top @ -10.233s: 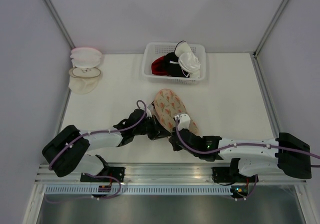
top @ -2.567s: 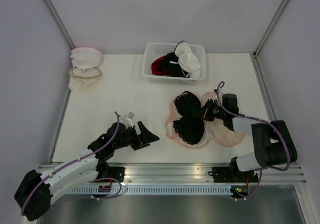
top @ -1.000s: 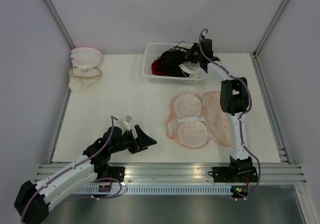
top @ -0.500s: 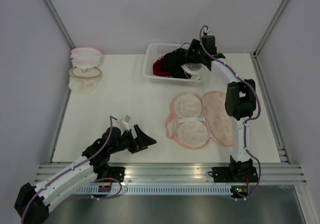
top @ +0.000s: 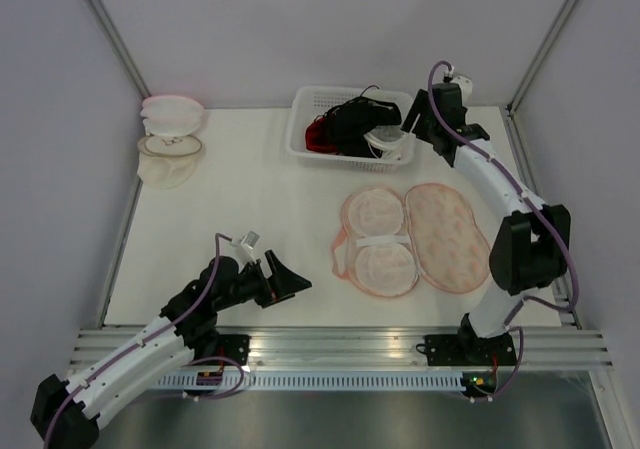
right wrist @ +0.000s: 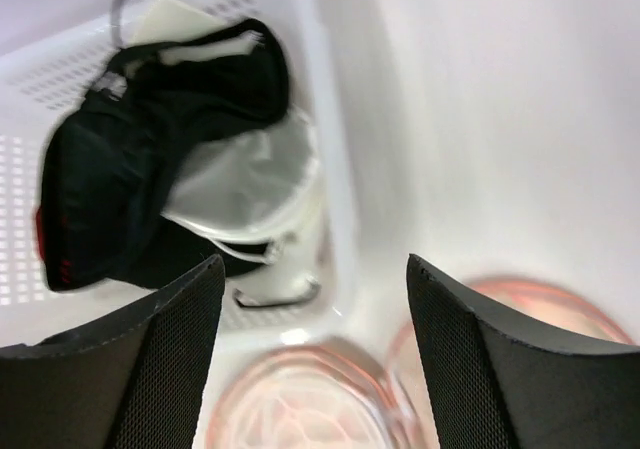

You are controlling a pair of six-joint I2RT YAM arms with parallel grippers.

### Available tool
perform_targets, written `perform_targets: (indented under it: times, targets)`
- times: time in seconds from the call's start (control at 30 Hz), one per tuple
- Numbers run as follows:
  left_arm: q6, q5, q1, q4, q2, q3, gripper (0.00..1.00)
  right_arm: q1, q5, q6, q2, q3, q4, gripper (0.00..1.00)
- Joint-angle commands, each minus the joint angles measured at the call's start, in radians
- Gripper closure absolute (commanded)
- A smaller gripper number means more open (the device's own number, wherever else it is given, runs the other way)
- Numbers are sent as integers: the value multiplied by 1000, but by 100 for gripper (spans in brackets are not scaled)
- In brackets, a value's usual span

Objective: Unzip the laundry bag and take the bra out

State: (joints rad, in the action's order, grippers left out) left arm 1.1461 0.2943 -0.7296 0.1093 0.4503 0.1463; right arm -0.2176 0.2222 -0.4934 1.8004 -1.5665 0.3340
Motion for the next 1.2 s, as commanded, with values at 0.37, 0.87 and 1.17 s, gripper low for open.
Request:
perform_targets:
  times: [0.37, 0.87, 1.17]
  targets:
    - [4, 35, 6, 1, -2, -1, 1, 162, 319, -212, -360, 707, 181, 20]
    - [29, 45, 6, -65, -8, -44, 1, 374, 93, -105, -345, 890, 28, 26]
    - [38, 45, 6, -76, -10, -63, 1, 420, -27, -94, -308, 921, -18, 82]
